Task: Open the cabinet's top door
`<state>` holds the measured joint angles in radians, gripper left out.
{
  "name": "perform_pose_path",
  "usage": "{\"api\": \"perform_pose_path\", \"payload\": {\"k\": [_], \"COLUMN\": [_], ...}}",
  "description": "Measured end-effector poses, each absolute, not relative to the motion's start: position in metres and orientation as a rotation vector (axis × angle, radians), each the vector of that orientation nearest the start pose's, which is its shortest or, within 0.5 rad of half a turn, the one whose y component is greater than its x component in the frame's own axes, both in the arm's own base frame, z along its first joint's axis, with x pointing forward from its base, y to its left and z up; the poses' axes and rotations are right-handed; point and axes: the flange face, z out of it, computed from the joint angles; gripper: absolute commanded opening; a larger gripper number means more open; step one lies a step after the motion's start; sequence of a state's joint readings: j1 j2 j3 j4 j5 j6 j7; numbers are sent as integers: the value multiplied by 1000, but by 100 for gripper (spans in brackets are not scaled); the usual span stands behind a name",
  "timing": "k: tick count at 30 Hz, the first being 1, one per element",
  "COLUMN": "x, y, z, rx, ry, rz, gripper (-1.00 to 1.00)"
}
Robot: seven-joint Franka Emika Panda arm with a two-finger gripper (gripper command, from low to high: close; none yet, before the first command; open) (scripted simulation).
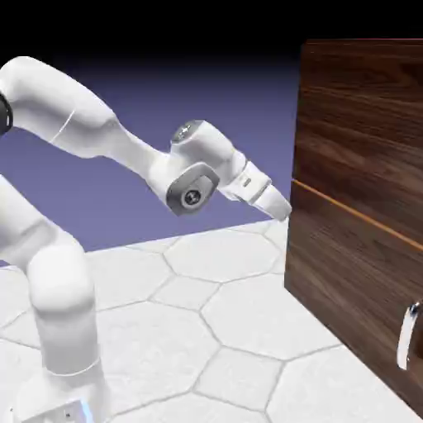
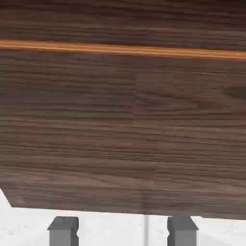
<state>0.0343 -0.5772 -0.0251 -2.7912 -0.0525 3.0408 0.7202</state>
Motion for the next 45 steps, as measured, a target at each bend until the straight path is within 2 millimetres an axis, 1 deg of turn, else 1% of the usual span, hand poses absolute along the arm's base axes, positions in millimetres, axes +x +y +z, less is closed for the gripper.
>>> {"api": "perform_pose_path", "payload": {"k": [6,12,18,24,30,35,40,45], "x": [397,396,390,383,380,381,387,397], "y": [16,17,8,-10,-36,-63,-93,-127], "z": [531,585,630,665,687,696,695,685], "rx": [-2571,-2585,-2561,-2510,-2444,-2384,-2320,-2249], "ry": [442,37,-353,-730,-1104,-1423,-1762,-2130], "rz": [-1348,-1607,-1861,-2101,-2314,-2460,-2563,-2607], "gripper": [0,0,0,0,0,0,0,0]}}
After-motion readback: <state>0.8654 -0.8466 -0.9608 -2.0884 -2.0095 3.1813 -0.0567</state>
